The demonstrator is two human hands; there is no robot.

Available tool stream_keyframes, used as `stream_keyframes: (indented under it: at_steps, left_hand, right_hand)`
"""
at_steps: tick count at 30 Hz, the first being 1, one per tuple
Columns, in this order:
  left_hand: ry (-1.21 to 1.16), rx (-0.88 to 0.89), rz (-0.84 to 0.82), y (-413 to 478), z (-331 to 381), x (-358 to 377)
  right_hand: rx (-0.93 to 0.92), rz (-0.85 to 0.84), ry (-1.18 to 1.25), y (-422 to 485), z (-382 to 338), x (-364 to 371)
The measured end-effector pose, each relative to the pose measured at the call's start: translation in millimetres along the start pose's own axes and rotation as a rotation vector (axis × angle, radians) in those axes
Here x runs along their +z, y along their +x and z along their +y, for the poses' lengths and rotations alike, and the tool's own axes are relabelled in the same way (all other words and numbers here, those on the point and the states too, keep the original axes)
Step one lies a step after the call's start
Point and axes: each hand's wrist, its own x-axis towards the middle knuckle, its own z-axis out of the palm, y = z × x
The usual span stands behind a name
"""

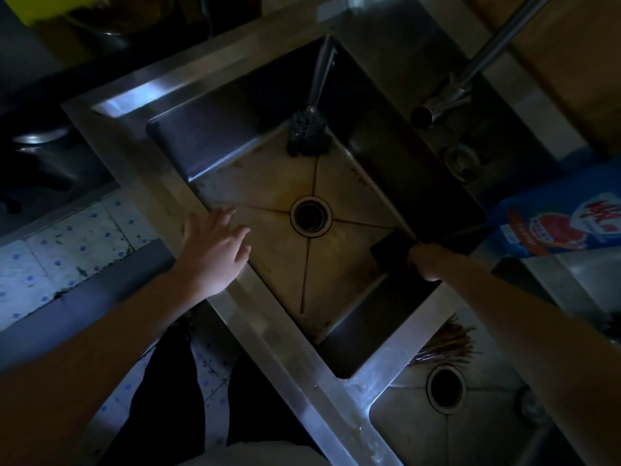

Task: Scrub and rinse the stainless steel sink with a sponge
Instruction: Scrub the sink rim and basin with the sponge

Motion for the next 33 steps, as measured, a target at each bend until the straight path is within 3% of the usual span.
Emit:
stream_keyframes:
  at_steps: [4, 11, 17, 21, 29, 33]
  left_hand:
    - [0.005, 0.001, -0.012, 2, 0, -3]
    - [0.009, 0.039, -0.018, -3, 5, -7]
    - [-0.050, 0.091, -0.036, -8, 20, -4]
    - [-0.021, 0.120, -0.057, -8, 24, -1]
    - [-0.004, 0.128, -0.084, -1, 30, -2]
    - [-0.008, 0.152, -0.074, 5, 39, -7]
  right_hand:
    - [-0.091, 0.022, 0.070, -7, -30, 12]
    - [-0.341, -0.163, 0.244, -19, -109, 35]
    - [-0.433, -0.189, 0.273, -24, -131, 45]
    - [-0.409, -0.141, 0.226, -20, -105, 36]
    - [-0.053, -0.028, 0.175, 4, -10, 12]
    - [-0.003, 0.040, 0.199, 10, 0, 17]
